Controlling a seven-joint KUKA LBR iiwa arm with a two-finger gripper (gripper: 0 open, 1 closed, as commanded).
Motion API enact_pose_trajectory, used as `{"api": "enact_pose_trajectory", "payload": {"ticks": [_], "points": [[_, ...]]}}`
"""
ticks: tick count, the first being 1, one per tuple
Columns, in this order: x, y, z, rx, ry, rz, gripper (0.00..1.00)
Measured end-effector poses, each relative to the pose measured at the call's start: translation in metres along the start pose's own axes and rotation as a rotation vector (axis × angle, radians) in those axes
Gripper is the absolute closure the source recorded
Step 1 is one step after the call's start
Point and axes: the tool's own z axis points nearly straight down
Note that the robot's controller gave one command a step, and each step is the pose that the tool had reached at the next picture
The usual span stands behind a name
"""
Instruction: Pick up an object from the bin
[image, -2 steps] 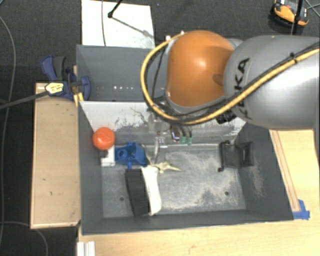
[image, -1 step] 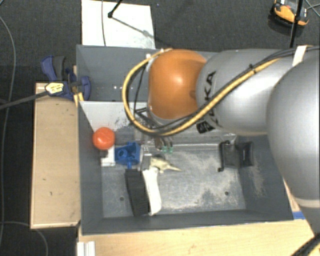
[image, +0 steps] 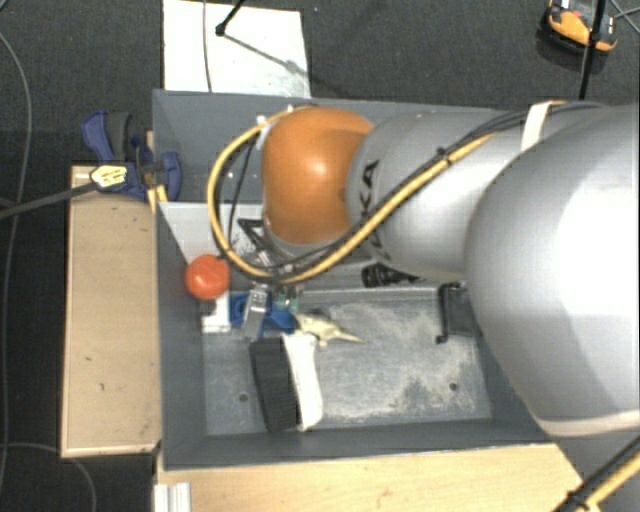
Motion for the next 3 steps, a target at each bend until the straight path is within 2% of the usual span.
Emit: {"api": "enact_pose_trajectory", "payload": {"ticks": [1,2,3], "points": [[0.0,-0.001,0.046,-0.004,-0.004,0.124,0.0],[-0.012,-0.011,0.079,-0.021,-0.018,0.219,0.0],[0.0,-0.017,0.081,-0.022,-0.019,0.324,1.0]]}}
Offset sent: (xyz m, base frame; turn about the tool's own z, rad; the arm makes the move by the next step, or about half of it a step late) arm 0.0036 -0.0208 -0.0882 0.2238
